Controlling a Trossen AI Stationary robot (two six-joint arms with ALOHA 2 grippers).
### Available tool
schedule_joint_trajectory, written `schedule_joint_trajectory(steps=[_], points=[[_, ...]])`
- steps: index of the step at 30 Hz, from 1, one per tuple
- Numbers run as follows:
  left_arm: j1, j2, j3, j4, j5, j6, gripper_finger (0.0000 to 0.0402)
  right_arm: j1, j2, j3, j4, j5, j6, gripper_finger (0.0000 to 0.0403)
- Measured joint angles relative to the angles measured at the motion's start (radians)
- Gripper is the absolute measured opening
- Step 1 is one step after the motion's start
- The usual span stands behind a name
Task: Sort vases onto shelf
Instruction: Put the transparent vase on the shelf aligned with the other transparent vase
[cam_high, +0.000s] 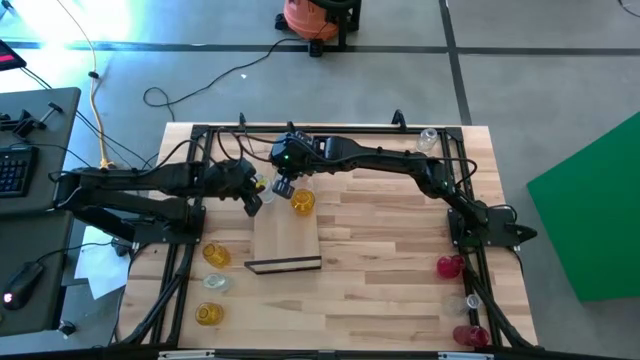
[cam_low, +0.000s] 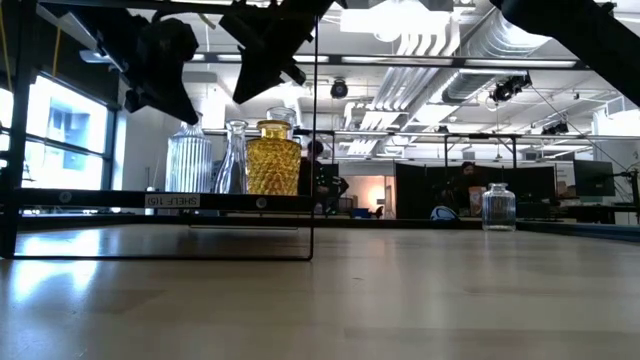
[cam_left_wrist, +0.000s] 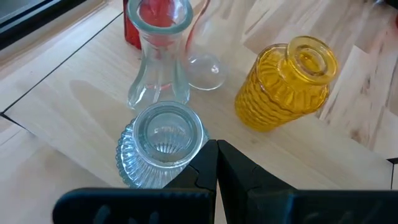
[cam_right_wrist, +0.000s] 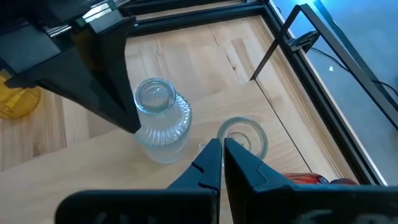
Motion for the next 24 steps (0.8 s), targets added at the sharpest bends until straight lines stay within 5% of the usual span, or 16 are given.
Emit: schedule_joint_trajectory(steps=[20,24], points=[[0.01,0.0,0.0,-0.051,-0.023,-0.004,0.0,0.0,0.0,0.0,-0.015,-0.003,-0.006,0.0],[0.01,0.0,0.0,0.003,0.055,-0.004,0.0,0.0,0.0,0.0,-0.014,-0.003,-0.005,0.0]])
